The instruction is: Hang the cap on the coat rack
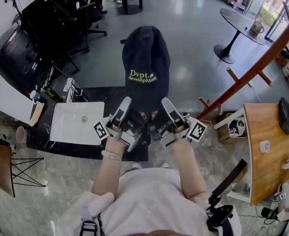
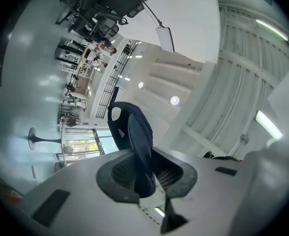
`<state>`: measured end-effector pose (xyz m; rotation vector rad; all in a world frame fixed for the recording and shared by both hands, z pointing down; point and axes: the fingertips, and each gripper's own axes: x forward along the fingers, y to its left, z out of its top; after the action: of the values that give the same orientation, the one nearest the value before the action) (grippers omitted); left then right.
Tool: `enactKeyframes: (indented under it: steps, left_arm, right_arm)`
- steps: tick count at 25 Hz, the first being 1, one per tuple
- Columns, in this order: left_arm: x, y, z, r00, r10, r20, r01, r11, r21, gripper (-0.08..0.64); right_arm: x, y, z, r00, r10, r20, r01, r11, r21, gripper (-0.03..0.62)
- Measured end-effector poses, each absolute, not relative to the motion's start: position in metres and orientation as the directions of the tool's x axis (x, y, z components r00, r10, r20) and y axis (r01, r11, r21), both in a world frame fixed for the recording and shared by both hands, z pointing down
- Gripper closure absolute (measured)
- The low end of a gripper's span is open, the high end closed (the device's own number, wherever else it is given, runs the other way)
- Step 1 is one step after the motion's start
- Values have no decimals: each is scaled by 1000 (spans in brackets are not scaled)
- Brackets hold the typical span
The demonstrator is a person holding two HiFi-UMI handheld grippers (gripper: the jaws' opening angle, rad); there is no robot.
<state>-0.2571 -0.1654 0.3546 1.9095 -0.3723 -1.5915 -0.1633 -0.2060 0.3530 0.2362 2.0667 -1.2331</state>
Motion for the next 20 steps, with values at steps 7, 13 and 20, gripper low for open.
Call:
enactKeyframes:
  steps: [7,13,20]
  left_arm:
    - [-224,-186,316,304,-497,-813,200,-801,565,503]
    - [-189,-196,282,351,-425,-835,242,-820,519,503]
    - [-133,-216,236,410,-319,-855,307,-834,458,503]
  right_arm:
    - [-127,-220,316,-696,-205,-688,459,610,-646,526]
    - [-91,-223,282,-664,-209,-718,431,678,-596,526]
    - [-32,-233,238,-614,-217,-759,380,762,-525,526]
